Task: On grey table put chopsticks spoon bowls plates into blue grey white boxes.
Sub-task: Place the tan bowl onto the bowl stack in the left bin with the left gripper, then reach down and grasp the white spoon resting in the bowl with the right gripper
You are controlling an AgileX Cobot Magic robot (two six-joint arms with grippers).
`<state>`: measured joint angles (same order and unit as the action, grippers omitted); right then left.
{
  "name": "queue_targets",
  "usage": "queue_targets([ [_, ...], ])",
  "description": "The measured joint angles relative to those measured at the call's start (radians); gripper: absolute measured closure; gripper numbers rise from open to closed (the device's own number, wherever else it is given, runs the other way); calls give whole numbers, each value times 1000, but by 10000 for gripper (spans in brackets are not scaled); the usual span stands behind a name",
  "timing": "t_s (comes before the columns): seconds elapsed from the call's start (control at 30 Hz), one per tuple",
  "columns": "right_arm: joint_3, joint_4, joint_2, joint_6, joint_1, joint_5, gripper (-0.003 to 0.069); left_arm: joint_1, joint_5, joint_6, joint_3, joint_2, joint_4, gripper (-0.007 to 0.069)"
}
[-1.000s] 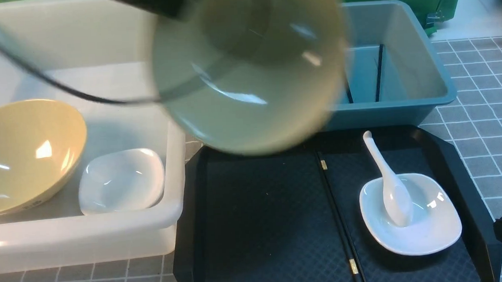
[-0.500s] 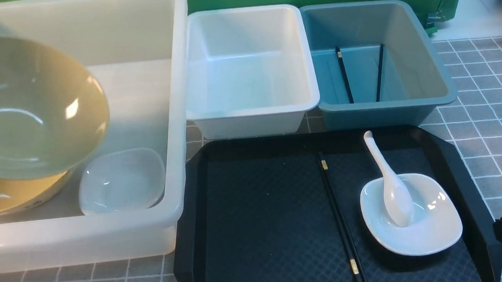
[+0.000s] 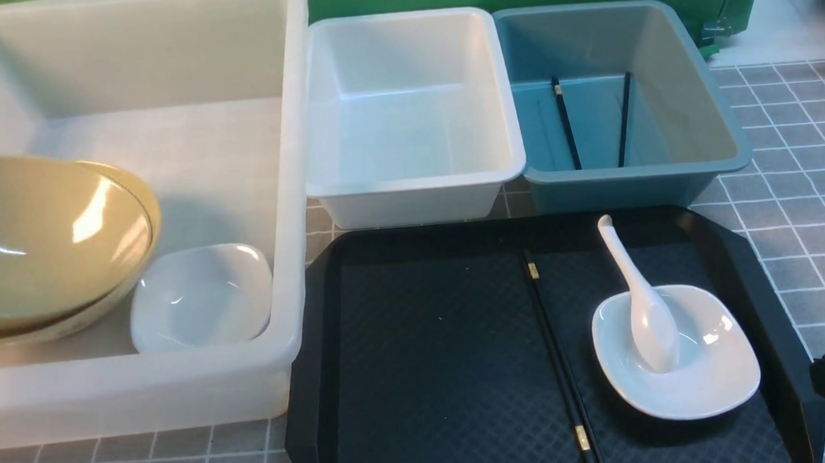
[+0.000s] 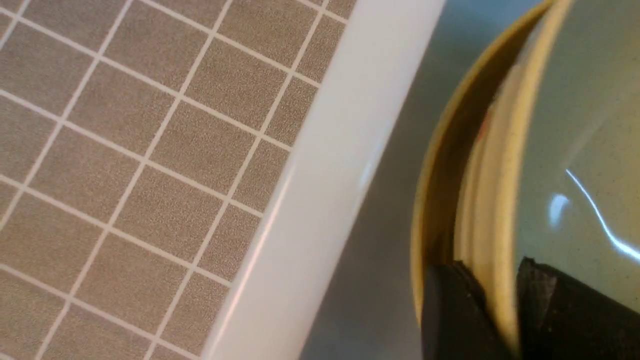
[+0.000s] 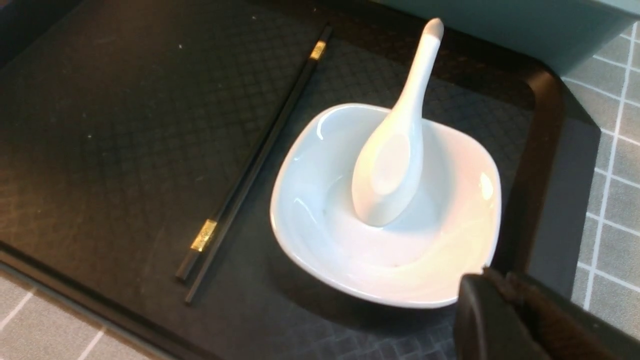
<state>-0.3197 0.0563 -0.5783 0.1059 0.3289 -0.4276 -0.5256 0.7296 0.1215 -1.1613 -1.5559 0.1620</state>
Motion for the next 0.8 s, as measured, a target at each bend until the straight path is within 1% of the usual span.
queue_targets([
  [0.07, 0, 0, 0, -13, 0, 0, 570, 0, 1, -4, 0, 10, 9, 333],
  [0.1, 0, 0, 0, -15, 0, 0, 569, 0, 3, -6, 0, 14, 8, 314],
  [0.2, -1, 3, 0, -31, 0, -11, 561, 0, 20, -33, 0, 78, 9, 172],
  [0.3, -25, 16, -18, -33, 0, -51, 547, 0, 19, -42, 0, 148, 18, 123],
  [0.33, -37, 19, -27, -33, 0, -67, 542, 0, 18, -45, 0, 171, 25, 116],
  [0.4, -106, 29, -87, -33, 0, -136, 508, 11, 6, -41, 0, 279, 72, 113],
  [0.43, -159, 35, -138, -33, 0, -195, 482, 29, 1, -21, 0, 329, 103, 130],
  [0.47, -190, 37, -170, -33, 0, -230, 459, 51, 1, 1, 0, 369, 125, 150],
  [0.5, -205, 38, -187, -33, 0, -242, 450, 61, 1, 11, 0, 377, 130, 155],
  [0.6, -297, 40, -314, -33, 0, -290, 387, 153, 1, 76, 0, 469, 178, 240],
  [0.67, -381, 41, -467, -33, 0, -281, 329, 282, 0, 123, 16, 555, 200, 370],
  [0.7, -386, 41, -490, -33, 0, -278, 323, 292, 0, 125, 19, 560, 201, 391],
  [0.77, -434, 43, -598, -33, 0, -237, 301, 398, -4, 142, 68, 615, 205, 507],
  [0.8, -453, 43, -640, -33, 0, -216, 297, 436, -7, 148, 95, 630, 206, 537],
])
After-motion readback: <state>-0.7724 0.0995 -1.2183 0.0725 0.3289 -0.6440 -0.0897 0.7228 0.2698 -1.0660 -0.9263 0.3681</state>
